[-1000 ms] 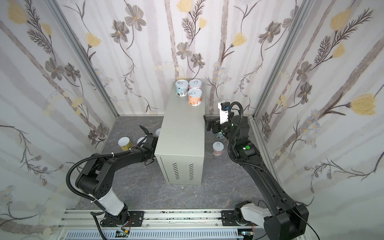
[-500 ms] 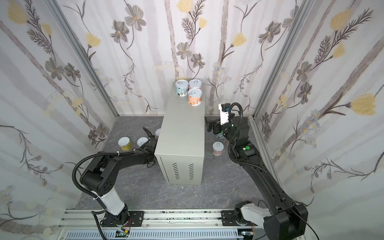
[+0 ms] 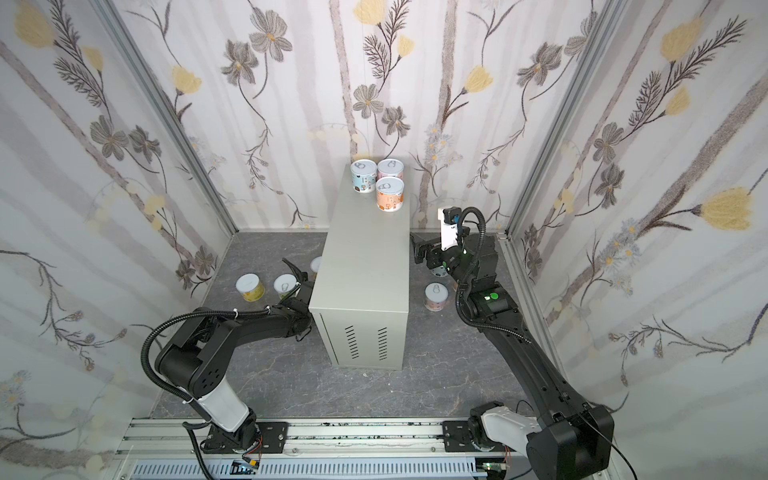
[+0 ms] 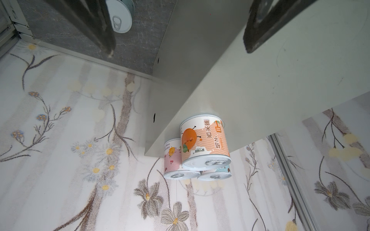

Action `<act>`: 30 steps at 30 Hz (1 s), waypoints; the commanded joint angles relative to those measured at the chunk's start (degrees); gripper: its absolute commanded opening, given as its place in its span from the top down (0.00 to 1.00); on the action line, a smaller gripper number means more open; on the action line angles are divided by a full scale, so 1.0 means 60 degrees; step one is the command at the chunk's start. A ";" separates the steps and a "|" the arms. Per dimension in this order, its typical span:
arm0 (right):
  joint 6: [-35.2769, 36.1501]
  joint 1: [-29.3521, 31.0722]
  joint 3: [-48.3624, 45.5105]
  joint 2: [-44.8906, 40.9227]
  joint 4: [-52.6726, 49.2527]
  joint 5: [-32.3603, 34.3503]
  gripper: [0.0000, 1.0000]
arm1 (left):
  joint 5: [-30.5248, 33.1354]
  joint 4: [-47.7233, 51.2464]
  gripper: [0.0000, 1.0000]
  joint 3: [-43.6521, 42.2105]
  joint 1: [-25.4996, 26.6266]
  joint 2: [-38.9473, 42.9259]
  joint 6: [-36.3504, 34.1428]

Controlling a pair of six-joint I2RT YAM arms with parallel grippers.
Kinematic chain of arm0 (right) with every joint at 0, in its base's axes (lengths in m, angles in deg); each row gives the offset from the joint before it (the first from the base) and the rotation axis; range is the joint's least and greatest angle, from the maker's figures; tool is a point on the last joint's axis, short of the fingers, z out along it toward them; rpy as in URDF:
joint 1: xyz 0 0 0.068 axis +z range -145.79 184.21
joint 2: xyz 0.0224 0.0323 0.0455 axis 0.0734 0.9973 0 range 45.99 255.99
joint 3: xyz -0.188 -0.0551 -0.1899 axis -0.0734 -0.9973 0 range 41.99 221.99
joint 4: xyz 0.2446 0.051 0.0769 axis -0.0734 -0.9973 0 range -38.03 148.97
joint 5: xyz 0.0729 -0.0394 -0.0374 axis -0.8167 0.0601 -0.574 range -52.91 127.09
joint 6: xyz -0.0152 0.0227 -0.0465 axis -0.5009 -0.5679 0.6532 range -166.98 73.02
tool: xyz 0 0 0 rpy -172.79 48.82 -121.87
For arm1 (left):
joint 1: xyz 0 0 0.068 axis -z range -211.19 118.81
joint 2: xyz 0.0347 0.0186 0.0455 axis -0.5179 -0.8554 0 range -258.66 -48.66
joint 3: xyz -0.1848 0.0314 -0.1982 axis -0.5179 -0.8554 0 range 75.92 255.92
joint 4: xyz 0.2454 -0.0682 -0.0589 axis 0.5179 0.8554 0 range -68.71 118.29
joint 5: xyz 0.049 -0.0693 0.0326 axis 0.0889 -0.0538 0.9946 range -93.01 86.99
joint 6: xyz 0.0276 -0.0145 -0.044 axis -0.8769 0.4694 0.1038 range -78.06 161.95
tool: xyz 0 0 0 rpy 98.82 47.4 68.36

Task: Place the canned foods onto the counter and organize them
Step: 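Close the left gripper on the white-lidded can on the floor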

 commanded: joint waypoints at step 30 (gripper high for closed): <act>0.0120 0.0000 0.0429 0.0028 -0.0117 -0.0074 0.00 | 0.0326 0.0814 0.41 0.0566 0.0012 0.0495 -0.0123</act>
